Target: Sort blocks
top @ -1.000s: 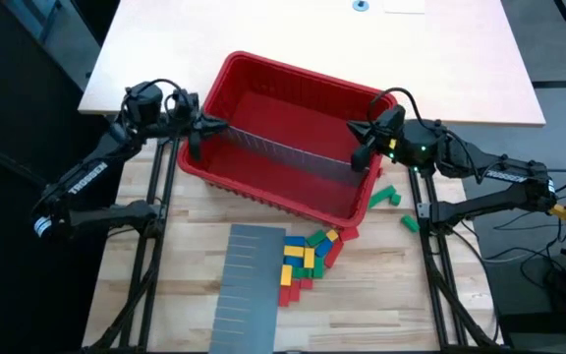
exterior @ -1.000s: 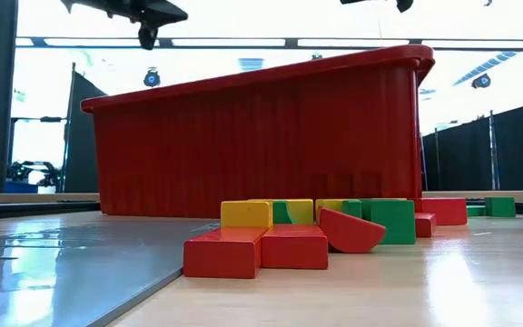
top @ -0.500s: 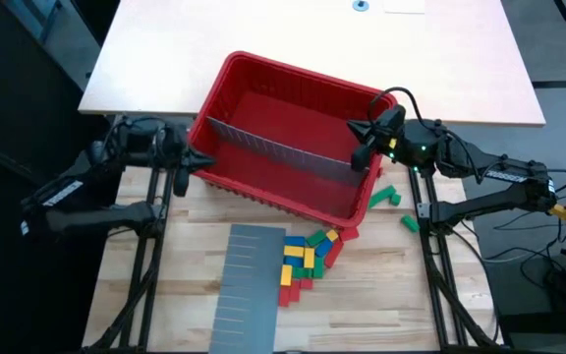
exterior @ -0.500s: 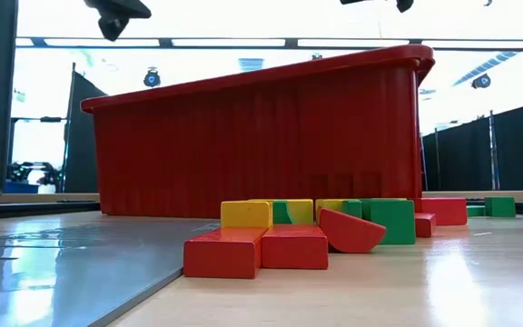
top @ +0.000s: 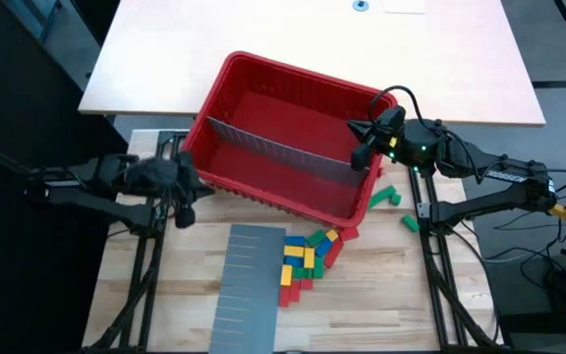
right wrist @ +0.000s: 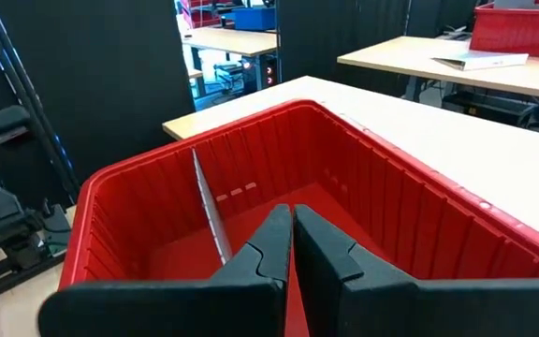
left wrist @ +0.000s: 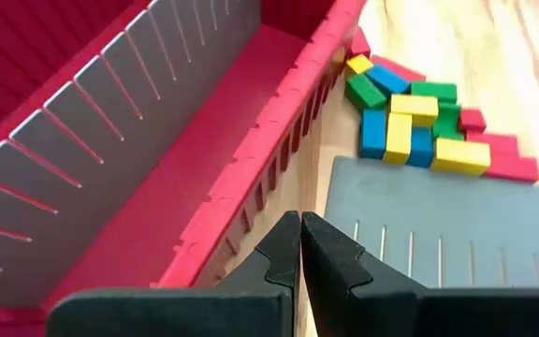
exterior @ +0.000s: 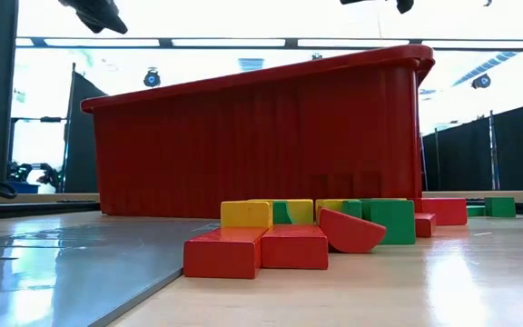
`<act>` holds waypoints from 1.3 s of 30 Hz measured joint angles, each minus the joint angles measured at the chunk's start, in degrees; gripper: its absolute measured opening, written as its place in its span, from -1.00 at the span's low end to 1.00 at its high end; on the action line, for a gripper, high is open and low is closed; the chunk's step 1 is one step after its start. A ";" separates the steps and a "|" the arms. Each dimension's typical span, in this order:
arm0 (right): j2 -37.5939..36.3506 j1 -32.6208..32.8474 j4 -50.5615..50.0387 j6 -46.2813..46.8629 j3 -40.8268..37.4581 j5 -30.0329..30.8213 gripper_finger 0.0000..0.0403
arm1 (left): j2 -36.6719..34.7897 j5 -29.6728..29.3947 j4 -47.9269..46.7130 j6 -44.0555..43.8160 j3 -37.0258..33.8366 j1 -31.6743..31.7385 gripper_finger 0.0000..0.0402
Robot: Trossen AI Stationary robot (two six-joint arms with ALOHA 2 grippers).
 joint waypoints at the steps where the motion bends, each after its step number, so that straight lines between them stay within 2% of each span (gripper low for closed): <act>1: 0.00 0.00 -0.02 0.20 0.01 0.00 -1.00 | 0.34 -1.79 -0.36 -0.51 0.00 -2.07 -1.00; 5: 0.02 0.00 -0.09 0.92 0.01 0.00 -1.00 | 1.24 -5.71 -2.04 -3.94 -0.99 -8.82 -1.00; 11: 0.02 0.02 -0.17 1.41 0.00 0.00 -1.00 | 1.14 -7.24 -1.49 -9.80 -5.63 -17.82 -1.00; 17: 0.02 0.11 -0.95 2.63 0.00 -0.04 -1.00 | 2.81 -8.40 5.94 -15.73 -9.72 -25.89 -1.00; 23: 0.02 0.15 -2.16 1.84 0.00 -1.78 -1.00 | 9.03 -10.71 10.03 -22.42 -10.39 -30.68 -1.00; 28: 0.02 0.15 -2.40 -0.18 0.00 -5.01 -1.00 | 16.27 -4.33 17.80 -25.87 -12.02 -33.47 -1.00; 33: -0.04 0.22 -3.26 -0.18 0.00 -8.06 -1.00 | 22.17 -0.90 23.29 -26.05 -11.61 -35.40 -1.00; 36: -0.11 0.57 -3.28 -0.58 0.00 -8.61 -1.00 | 25.50 3.98 26.67 -25.88 -11.32 -36.49 -1.00; 39: -0.28 0.55 -3.32 -0.90 0.00 -9.08 -1.00 | 28.47 5.90 28.84 -25.75 -11.34 -38.44 -1.00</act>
